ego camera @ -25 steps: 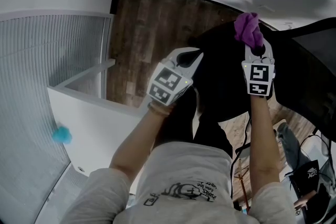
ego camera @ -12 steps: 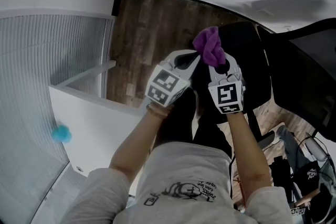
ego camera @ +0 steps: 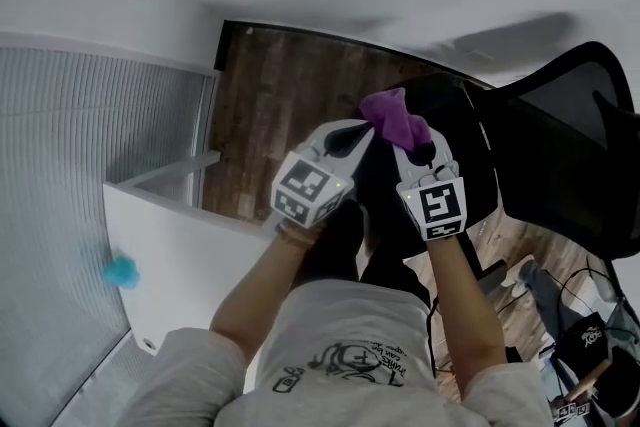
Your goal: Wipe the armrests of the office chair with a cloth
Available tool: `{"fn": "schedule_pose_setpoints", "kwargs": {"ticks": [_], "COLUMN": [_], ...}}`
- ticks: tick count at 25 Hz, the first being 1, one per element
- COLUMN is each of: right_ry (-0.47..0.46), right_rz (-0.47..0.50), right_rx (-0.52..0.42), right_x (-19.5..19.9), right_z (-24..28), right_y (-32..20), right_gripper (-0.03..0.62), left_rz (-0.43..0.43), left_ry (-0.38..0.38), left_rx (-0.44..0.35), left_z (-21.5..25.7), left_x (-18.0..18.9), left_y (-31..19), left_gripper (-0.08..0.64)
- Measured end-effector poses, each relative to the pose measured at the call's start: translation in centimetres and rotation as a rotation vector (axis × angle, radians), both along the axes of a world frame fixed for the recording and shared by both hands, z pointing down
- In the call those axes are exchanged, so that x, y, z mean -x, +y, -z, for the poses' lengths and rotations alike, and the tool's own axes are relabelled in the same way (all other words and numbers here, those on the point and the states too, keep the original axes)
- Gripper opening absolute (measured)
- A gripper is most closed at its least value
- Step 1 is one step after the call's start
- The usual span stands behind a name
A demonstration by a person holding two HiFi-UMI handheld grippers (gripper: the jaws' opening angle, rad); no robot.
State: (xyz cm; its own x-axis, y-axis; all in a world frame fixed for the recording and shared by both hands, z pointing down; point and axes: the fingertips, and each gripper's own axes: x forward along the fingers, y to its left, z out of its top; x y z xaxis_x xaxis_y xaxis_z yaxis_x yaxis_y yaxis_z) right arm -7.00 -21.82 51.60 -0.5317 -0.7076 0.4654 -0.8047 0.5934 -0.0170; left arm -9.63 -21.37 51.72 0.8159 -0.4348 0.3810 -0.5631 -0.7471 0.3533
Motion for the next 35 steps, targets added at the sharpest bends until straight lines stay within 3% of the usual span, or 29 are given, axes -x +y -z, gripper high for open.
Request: {"fn": "schedule_pose_setpoints", "kwargs": {"ticks": [8, 13, 18, 26, 35], "right_ry": [-0.062, -0.096, -0.132, -0.196, -0.222], "right_rz": [-0.037, -0.066, -0.073, -0.100, -0.112], "right_rx": [-0.136, -0.186, -0.223, -0.259, -0.307], "right_x": [-1.3, -3.0, -3.9, -9.6, -9.4], "right_z": [12.9, 20.6, 26.9, 33.7, 36.6], "right_y": [1.9, 2.6, 4.4, 2.5, 4.7], "right_gripper": [0.025, 0.026, 0.026, 0.026, 0.026], "left_rz": [-0.012, -0.033, -0.051, -0.084, -0.102], "left_ry": [0.080, 0.138, 0.199, 0.178, 0.189], "left_rx": [-0.137, -0.241, -0.293, -0.331, -0.342], "left_z": [12.8, 20.9, 28.0, 33.6, 35.6], "left_x": [-0.7, -2.3, -3.8, -9.9, -10.3], "left_y": [1.0, 1.4, 3.5, 1.4, 3.0], "left_gripper": [0.000, 0.000, 0.000, 0.000, 0.000]}}
